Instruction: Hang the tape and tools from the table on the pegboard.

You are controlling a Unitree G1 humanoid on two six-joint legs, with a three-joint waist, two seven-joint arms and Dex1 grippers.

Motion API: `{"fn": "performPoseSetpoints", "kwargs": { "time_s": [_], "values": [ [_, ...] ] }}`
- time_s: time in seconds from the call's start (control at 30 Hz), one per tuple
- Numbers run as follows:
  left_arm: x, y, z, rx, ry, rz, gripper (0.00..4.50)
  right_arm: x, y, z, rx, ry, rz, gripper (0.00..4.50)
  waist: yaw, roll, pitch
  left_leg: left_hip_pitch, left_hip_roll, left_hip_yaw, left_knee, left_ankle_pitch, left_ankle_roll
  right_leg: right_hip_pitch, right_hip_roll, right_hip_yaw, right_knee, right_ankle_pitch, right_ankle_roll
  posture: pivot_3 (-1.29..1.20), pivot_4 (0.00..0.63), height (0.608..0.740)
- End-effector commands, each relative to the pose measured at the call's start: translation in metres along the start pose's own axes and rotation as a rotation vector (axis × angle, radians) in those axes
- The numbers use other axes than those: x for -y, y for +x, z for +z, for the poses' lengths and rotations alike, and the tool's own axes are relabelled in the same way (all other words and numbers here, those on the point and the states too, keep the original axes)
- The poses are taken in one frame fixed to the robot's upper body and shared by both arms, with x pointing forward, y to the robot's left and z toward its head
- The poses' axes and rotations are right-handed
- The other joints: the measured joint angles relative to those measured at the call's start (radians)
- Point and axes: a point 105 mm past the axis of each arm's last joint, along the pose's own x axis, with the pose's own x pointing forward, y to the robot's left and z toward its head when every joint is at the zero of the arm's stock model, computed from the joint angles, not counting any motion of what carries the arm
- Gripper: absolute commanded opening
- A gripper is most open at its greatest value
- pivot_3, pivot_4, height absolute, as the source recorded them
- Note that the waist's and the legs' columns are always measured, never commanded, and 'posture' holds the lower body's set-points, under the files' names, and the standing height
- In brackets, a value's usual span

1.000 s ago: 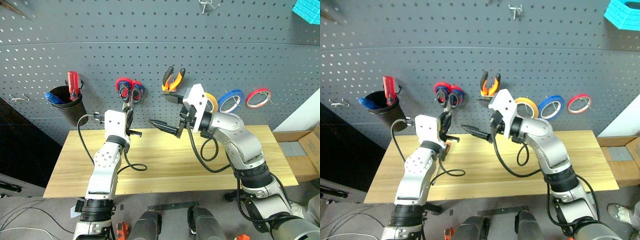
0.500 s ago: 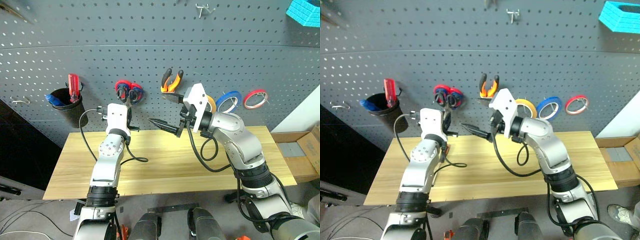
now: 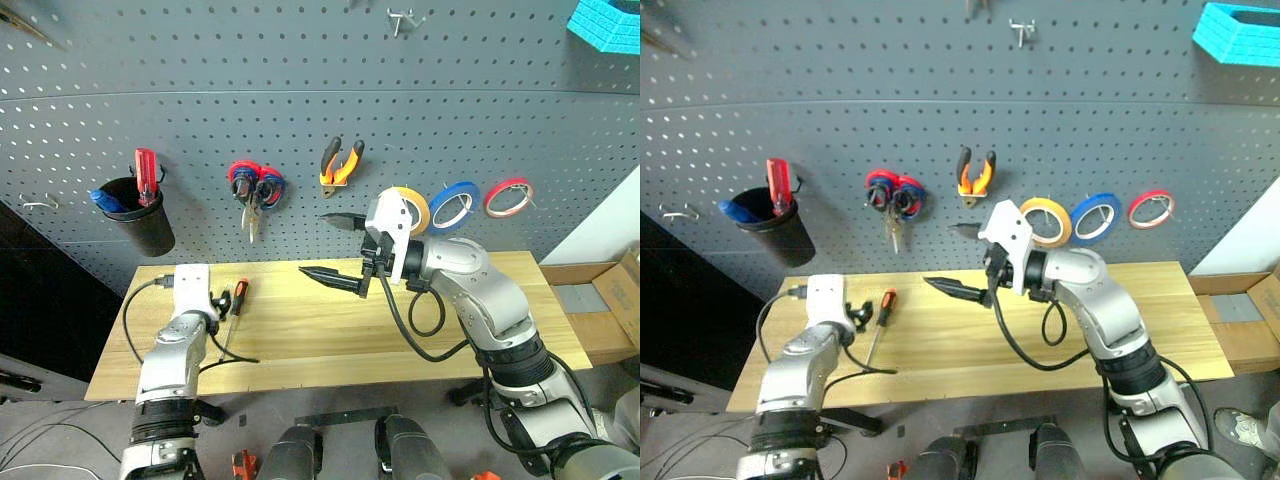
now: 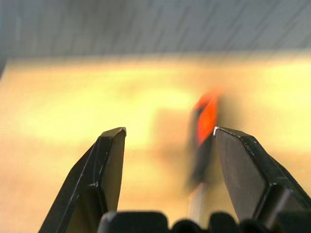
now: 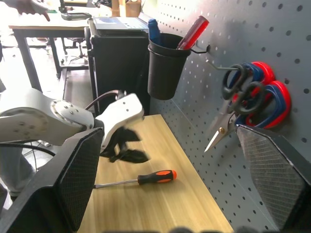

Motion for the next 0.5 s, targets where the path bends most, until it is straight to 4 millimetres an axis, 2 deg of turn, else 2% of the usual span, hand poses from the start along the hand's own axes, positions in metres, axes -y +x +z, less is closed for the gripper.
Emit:
{"fn": "performPoseSetpoints", "kwargs": {
  "time_s": [0.03,0.27,0.33,0.4,0.5],
  "values": [
    [0.017,0.011,0.012,-0.017,-0.012,-0.075,3.08,-0.003,0.001,0.011,0.028,-0.025,0.007,4.50,0.007,-0.001,0.000,0.000,0.000,0.000,0.000,0.000,0.000,0.000,0.000,-0.001,0.000,0.000,0.000,-0.01,0.198,0.740],
    [0.035,0.029,0.015,-0.059,-0.009,-0.155,3.08,-0.011,-0.002,0.007,-0.009,-0.018,0.024,4.50,-0.004,-0.001,0.001,0.000,0.000,-0.001,0.000,0.000,-0.001,0.000,-0.003,-0.001,-0.001,0.000,0.000,-0.04,0.209,0.740],
    [0.034,0.034,0.004,-0.116,0.011,-0.140,3.08,-0.015,-0.002,0.002,-0.035,-0.011,0.039,4.50,-0.010,-0.001,0.001,0.000,0.000,-0.001,0.000,-0.001,-0.002,-0.001,-0.003,0.000,-0.001,0.000,0.000,-0.04,0.212,0.740],
    [0.024,0.038,-0.009,-0.182,0.030,-0.075,3.08,-0.024,-0.003,-0.015,-0.124,-0.021,0.074,4.50,-0.016,-0.001,0.001,0.000,0.000,-0.001,-0.001,-0.001,-0.002,-0.001,-0.003,0.000,-0.001,0.000,0.000,-0.05,0.218,0.740],
    [0.020,0.040,-0.012,-0.198,0.043,-0.048,3.08,-0.028,-0.005,-0.027,-0.175,-0.016,0.079,4.50,-0.024,-0.001,0.001,0.000,0.000,-0.001,-0.001,-0.001,-0.001,0.000,-0.003,0.000,-0.001,0.000,0.000,-0.05,0.219,0.740]
  ]
}}
